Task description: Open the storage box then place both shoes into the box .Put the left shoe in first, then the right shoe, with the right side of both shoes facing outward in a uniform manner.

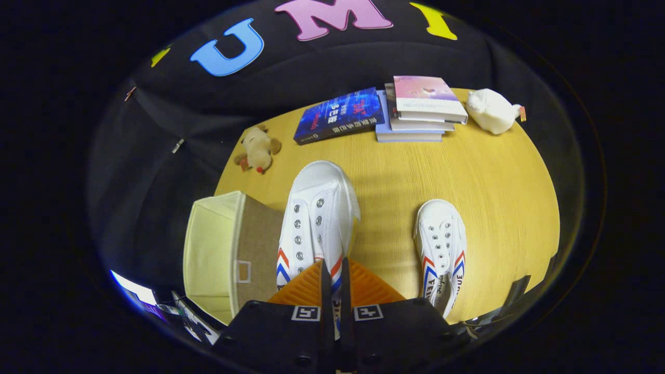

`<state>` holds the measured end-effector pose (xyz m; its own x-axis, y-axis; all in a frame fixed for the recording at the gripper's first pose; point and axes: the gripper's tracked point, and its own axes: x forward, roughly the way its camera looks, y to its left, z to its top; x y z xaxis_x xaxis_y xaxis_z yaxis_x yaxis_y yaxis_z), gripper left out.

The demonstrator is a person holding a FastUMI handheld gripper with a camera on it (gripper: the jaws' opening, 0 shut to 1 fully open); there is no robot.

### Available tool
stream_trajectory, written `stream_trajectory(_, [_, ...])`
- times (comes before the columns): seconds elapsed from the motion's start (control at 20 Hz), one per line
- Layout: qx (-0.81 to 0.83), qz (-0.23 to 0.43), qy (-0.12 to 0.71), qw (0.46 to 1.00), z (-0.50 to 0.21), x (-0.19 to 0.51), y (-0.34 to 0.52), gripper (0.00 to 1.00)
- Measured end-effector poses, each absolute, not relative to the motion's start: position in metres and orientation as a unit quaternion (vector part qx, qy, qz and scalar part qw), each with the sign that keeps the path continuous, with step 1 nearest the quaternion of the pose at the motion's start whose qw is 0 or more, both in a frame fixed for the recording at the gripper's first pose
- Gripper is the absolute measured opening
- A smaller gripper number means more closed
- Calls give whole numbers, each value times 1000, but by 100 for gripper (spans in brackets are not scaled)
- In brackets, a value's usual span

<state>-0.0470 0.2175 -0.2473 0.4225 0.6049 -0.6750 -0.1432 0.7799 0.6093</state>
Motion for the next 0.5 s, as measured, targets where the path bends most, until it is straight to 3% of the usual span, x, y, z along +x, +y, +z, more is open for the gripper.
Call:
stream_trajectory(0.25, [270, 263, 458, 805, -159, -40, 253, 8])
stream_trajectory(0.5, [295, 281, 488, 772, -124, -56, 312, 9])
